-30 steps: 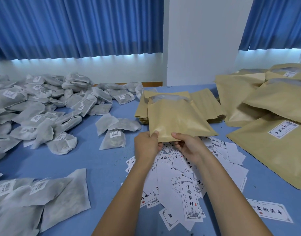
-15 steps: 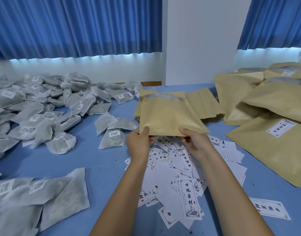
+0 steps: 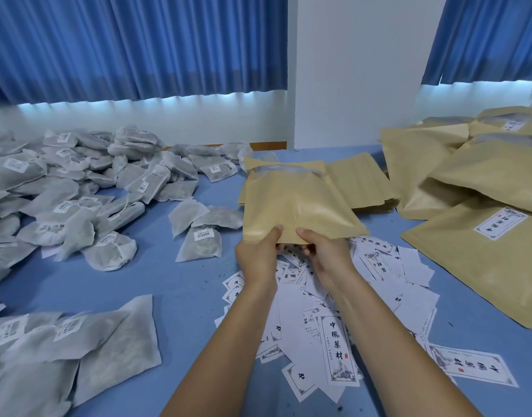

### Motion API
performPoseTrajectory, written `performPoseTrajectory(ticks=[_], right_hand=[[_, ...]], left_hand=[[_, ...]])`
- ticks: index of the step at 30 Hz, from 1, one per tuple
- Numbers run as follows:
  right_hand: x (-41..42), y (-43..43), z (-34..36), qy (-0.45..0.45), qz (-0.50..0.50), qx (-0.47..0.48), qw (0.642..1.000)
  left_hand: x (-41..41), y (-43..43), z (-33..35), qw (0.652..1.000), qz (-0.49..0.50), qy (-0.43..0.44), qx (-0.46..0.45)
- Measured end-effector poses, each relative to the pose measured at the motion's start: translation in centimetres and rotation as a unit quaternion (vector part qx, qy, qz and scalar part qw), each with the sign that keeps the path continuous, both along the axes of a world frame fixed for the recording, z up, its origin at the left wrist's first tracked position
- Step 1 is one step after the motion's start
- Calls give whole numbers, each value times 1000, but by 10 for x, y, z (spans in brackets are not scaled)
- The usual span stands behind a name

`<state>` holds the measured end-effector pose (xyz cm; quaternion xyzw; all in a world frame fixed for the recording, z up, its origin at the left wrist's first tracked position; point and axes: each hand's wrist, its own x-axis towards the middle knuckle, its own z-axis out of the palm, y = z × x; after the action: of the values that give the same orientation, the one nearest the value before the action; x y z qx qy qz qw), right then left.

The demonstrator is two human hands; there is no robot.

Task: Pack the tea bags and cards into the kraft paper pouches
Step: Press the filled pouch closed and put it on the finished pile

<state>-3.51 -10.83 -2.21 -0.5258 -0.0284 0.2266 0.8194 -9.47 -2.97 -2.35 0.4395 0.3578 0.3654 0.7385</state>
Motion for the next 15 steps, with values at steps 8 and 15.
performPoseTrajectory(ticks=[8, 15], right_hand=[[4, -1, -1, 31, -12, -22, 999], [26, -12, -6, 0, -66, -133, 989]], left_hand=[[6, -7, -1, 999, -15, -25, -34], [0, 9, 5, 999, -16, -10, -28]])
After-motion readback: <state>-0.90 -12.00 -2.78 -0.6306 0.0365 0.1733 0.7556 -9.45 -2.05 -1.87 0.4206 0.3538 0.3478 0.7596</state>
